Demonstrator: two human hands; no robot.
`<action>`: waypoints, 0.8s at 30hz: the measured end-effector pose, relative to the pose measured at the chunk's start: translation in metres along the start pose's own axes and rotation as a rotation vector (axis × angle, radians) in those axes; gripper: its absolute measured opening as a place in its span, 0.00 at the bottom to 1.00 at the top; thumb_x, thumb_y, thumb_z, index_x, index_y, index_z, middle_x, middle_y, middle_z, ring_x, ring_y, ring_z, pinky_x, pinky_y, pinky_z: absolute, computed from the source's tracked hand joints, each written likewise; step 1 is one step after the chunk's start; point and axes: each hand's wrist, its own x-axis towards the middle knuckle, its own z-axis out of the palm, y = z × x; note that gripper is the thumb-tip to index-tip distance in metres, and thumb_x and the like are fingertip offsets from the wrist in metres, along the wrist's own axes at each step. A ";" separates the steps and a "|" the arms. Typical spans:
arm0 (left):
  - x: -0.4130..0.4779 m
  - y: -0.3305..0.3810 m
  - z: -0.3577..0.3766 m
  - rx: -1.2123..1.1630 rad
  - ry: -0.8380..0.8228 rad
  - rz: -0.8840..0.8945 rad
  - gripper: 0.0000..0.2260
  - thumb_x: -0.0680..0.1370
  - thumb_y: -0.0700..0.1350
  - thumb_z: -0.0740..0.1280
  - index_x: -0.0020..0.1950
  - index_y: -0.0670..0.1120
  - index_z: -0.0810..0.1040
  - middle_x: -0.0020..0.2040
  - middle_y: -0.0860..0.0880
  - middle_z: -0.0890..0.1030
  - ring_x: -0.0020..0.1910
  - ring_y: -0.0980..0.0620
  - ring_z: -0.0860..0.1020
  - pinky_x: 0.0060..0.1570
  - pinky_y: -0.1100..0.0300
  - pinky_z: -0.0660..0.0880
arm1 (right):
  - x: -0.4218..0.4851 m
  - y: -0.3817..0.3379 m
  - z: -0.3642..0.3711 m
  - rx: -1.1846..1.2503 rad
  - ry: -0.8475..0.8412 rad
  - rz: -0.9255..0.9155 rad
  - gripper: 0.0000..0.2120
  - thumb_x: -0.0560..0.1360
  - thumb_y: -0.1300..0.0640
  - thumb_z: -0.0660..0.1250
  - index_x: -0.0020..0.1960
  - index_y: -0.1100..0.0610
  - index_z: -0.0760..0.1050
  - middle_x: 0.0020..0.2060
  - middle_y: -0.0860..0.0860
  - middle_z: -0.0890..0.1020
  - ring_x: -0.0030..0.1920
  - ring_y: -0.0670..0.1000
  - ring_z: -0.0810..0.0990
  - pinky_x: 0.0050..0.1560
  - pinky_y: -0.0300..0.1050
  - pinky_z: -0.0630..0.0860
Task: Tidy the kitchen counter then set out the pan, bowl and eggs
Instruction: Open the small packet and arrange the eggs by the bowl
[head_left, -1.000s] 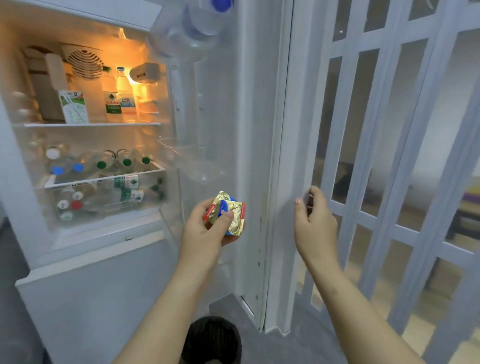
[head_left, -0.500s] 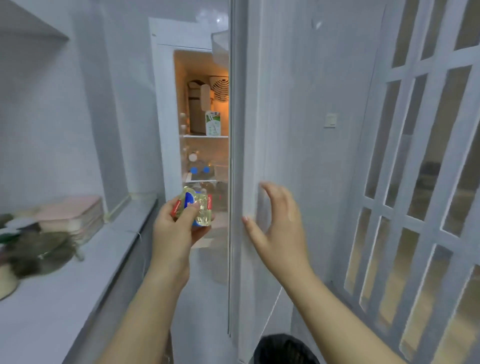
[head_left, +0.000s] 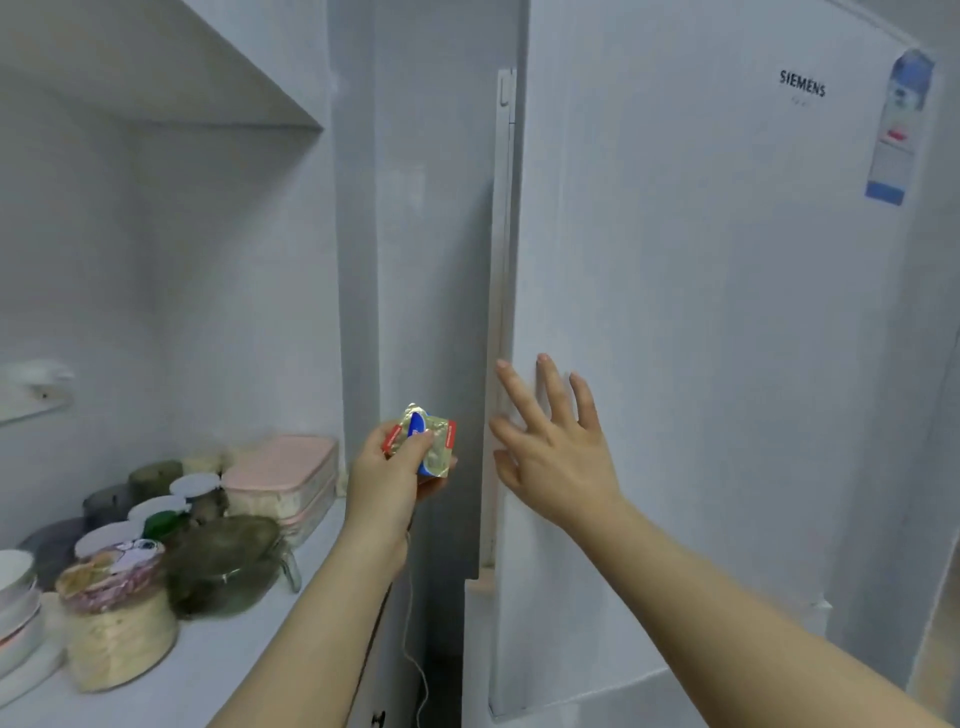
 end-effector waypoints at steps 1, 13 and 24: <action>0.013 0.000 -0.002 0.010 -0.003 -0.016 0.13 0.79 0.39 0.62 0.63 0.44 0.72 0.57 0.41 0.79 0.45 0.47 0.81 0.43 0.57 0.78 | 0.008 -0.003 0.012 -0.020 -0.027 0.001 0.07 0.63 0.53 0.71 0.40 0.53 0.79 0.68 0.53 0.73 0.67 0.64 0.65 0.64 0.60 0.59; 0.117 -0.032 -0.021 0.049 0.036 -0.111 0.13 0.77 0.38 0.64 0.61 0.46 0.72 0.57 0.42 0.78 0.44 0.48 0.81 0.41 0.58 0.78 | 0.086 -0.012 0.122 -0.044 -0.394 -0.024 0.18 0.75 0.53 0.61 0.64 0.54 0.72 0.77 0.52 0.51 0.75 0.67 0.44 0.71 0.66 0.49; 0.119 -0.048 -0.002 0.116 0.113 -0.133 0.10 0.78 0.40 0.63 0.59 0.47 0.72 0.58 0.42 0.78 0.54 0.44 0.80 0.45 0.57 0.79 | 0.085 0.004 0.137 0.154 -0.604 -0.046 0.29 0.78 0.54 0.54 0.77 0.51 0.49 0.76 0.51 0.34 0.74 0.60 0.31 0.73 0.60 0.37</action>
